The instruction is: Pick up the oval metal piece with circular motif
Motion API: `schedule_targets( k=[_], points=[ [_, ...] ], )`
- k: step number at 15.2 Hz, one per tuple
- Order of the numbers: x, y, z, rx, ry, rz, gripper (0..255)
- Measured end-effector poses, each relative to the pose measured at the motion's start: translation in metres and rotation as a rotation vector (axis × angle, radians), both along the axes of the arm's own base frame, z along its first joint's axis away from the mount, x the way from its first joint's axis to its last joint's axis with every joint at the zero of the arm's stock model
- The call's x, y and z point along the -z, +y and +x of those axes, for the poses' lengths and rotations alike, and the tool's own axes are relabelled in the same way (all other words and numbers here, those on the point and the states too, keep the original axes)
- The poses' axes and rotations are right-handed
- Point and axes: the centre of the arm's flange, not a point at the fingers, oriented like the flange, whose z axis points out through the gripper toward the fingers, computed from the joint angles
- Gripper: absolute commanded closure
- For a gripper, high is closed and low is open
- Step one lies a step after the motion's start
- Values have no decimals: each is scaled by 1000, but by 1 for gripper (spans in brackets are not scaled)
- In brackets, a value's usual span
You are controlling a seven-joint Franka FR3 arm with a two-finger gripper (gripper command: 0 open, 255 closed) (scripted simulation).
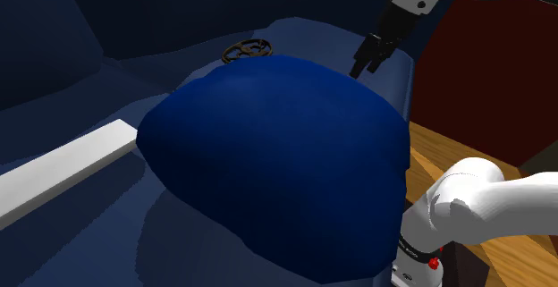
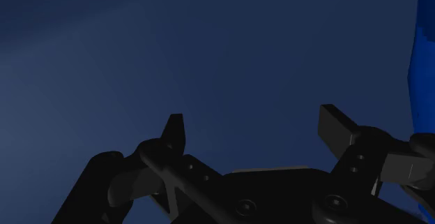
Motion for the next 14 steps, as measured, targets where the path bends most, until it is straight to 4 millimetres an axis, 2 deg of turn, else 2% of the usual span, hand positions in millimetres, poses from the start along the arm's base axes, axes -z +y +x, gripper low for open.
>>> schedule_targets(
  k=[2, 4, 9, 14],
  points=[
    [0, 7, 2, 19, 0, 1, 0],
    [0, 30, 7, 90, -1, 4, 0],
    [2, 87, 35, 316, -2, 15, 0],
    [4, 139, 74, 548, -3, 26, 0]
  ],
)
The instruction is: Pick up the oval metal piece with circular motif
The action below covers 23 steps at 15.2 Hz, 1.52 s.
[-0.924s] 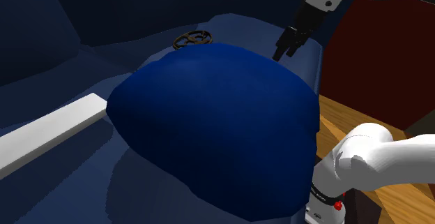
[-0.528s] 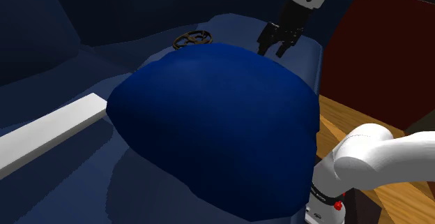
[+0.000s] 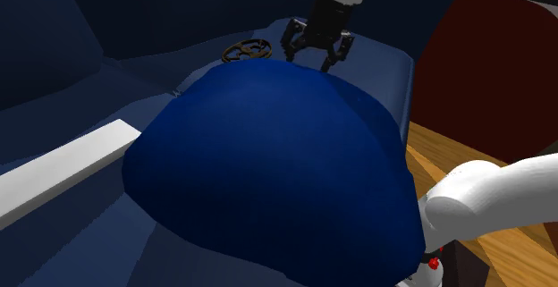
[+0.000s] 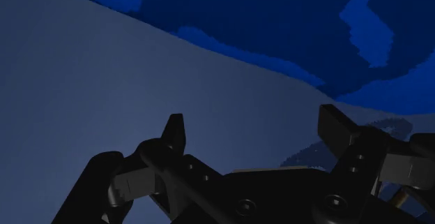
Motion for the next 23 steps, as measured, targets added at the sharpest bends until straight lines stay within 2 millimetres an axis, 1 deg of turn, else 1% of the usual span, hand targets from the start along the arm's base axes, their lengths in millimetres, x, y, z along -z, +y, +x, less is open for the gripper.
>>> schedule_targets(
  k=[4, 7, 10, 13, 15, 16, 19, 23],
  points=[
    [1, 39, 40, 183, -1, 9, 0],
    [2, 60, 77, 322, -1, 18, 0],
    [3, 76, 112, 459, -2, 25, 0],
    [1, 89, 152, 598, -2, 35, 0],
    [-1, 93, 179, 693, -3, 41, 0],
    [0, 94, 189, 725, -3, 42, 0],
    [14, 93, 195, 755, -4, 42, 0],
    [35, 94, 195, 759, -4, 42, 0]
  ],
)
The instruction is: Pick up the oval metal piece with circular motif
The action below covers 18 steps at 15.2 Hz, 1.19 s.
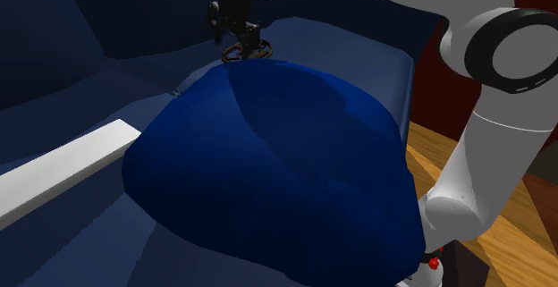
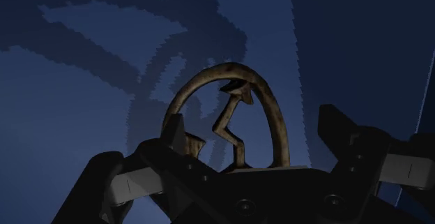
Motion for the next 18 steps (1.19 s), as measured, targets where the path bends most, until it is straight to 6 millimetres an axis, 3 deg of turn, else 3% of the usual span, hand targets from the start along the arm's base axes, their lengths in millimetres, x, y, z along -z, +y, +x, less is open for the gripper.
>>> schedule_targets(
  k=[1, 2, 13, 18],
  points=[
    [4, 0, 0, 0, 0, 0, 0],
    [5, 0, 0, 0, -1, 1, 255],
    [3, 1, -1, -1, -3, 1, 255],
    [-19, 0, 0, 0, -1, 0, 255]
  ],
)
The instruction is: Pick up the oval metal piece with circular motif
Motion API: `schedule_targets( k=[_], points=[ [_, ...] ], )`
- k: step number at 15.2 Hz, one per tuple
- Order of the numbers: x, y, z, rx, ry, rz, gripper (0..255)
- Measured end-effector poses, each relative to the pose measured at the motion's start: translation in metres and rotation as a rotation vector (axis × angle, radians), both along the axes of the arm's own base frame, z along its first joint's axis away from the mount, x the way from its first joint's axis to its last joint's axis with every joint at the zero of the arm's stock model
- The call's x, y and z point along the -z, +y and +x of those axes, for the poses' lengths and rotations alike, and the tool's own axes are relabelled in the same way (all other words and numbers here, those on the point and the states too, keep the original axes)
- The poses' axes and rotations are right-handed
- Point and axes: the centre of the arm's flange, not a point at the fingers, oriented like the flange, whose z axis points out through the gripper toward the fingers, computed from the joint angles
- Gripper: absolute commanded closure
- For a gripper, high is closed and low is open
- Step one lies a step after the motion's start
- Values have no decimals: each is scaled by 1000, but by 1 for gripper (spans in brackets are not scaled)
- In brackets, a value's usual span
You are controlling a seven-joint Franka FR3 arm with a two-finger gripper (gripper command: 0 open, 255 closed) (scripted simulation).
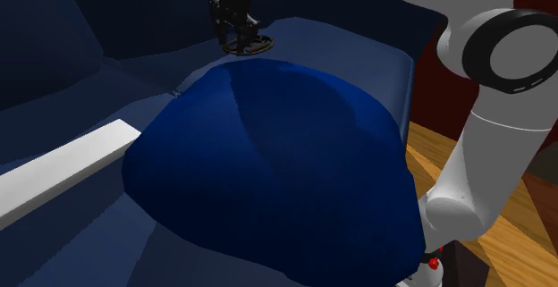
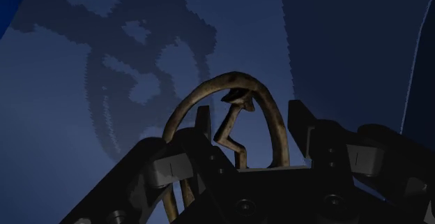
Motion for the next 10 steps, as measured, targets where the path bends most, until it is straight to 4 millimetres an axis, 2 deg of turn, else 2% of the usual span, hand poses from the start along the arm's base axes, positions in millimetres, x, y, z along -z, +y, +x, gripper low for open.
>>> schedule_targets(
  k=[10],
  points=[
    [-51, 0, 1, 0, 0, 0, 255]
  ],
)
